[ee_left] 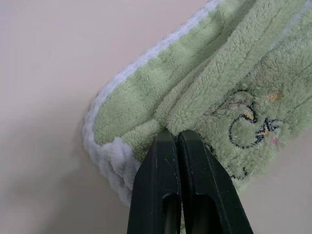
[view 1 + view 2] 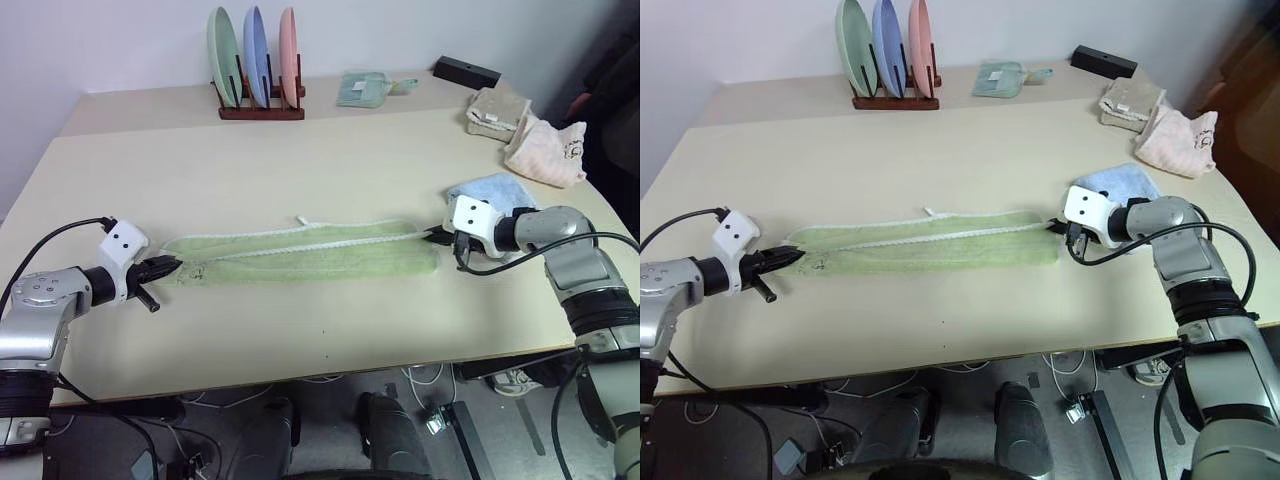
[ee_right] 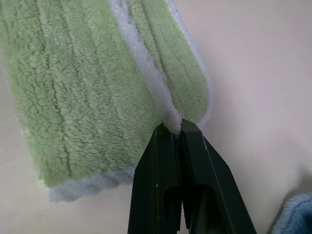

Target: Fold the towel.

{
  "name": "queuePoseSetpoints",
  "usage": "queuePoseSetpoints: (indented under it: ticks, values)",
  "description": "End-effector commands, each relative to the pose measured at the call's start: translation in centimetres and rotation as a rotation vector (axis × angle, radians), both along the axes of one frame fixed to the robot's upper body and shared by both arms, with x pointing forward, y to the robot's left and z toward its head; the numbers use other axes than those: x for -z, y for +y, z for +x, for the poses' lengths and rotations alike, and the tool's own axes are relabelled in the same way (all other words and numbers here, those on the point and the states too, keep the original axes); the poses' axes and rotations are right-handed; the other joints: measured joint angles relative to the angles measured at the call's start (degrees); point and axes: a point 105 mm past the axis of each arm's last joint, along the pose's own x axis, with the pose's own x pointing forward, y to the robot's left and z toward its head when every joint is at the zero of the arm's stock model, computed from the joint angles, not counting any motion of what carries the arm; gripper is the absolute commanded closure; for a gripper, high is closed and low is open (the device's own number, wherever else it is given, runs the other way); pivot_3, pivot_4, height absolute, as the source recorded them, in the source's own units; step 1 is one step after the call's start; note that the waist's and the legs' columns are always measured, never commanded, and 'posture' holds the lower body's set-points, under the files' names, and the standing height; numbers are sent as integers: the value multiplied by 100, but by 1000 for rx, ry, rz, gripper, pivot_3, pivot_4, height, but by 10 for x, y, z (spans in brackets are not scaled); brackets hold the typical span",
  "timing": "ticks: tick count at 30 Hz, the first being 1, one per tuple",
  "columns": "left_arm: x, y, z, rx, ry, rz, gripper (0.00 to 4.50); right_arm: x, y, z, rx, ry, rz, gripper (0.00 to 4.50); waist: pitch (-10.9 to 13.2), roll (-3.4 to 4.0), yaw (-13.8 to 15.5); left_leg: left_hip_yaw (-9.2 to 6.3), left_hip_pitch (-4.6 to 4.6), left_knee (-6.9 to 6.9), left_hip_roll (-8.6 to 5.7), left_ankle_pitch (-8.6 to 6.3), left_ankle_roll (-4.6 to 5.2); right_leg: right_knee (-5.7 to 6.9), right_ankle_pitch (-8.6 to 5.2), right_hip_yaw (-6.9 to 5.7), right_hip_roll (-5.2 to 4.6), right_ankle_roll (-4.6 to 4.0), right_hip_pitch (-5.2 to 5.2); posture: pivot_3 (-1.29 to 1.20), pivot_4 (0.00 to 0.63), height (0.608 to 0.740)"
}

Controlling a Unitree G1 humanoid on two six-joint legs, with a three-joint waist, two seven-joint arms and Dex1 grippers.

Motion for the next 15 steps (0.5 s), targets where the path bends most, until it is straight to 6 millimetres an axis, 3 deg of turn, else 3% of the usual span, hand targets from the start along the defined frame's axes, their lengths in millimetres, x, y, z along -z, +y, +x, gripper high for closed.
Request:
queuePoseSetpoints:
  ticks: [1,3,8,11,15]
  values:
    - [-8,8,3,-47,-34,-21,4219,-19,0,10,25,-73,27,4226,0,0,-2,-1,0,1,0,0,0,1,0,0,0,0,0,0,150,740]
    - [-11,13,5,-82,-64,-19,3620,-23,1,13,37,-101,32,3609,0,0,-1,-2,0,0,0,0,0,1,0,0,0,0,0,0,150,740]
    - [-24,21,17,-169,-166,-23,1186,-30,1,22,64,-167,35,1268,0,0,0,-4,0,1,0,0,-1,2,0,-1,1,0,-1,0,150,740]
    - [-35,32,30,-292,-252,-72,1186,-37,-2,30,115,-230,36,1268,0,0,18,-5,0,4,-1,0,-1,3,0,-1,1,0,0,0,150,740]
    - [-36,42,37,-400,-286,-116,1186,-41,-7,38,169,-283,34,1268,0,0,7,-5,0,5,-3,1,-2,4,1,0,0,0,0,0,150,740]
